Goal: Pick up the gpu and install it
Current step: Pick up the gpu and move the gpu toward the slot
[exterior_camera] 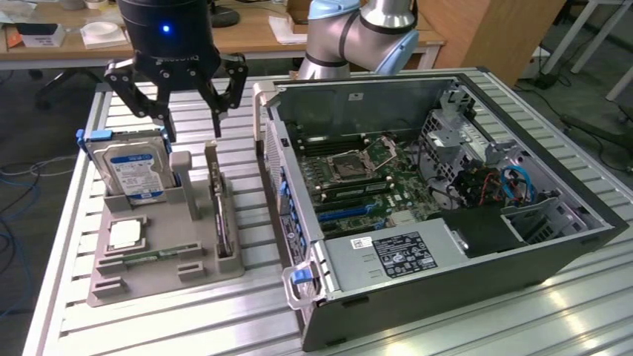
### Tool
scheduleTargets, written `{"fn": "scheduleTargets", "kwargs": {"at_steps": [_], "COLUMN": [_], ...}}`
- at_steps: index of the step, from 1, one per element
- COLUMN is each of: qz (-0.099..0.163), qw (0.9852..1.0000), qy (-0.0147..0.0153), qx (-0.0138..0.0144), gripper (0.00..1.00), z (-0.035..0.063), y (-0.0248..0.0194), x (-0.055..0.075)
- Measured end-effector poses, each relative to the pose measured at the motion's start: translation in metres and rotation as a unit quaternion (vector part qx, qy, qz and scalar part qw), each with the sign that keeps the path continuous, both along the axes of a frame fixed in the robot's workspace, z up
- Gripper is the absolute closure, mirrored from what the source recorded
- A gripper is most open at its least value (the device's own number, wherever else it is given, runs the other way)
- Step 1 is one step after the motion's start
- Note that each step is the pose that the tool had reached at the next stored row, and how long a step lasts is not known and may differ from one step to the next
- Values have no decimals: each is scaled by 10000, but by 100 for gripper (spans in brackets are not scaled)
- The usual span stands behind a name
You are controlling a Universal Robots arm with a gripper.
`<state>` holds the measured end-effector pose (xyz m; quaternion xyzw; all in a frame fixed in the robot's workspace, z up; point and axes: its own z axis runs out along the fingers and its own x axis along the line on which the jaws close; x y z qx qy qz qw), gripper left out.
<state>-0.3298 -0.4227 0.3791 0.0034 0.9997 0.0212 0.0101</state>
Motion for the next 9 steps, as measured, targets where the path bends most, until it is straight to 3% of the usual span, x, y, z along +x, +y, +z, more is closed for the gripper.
{"fn": "scheduleTargets", "kwargs": {"at_steps": [9], "qz": [0], "qw": [10000], "qy": [0], "qx": [0], "gripper": [41], "z": [-17], "y": [0], "x": [0]}}
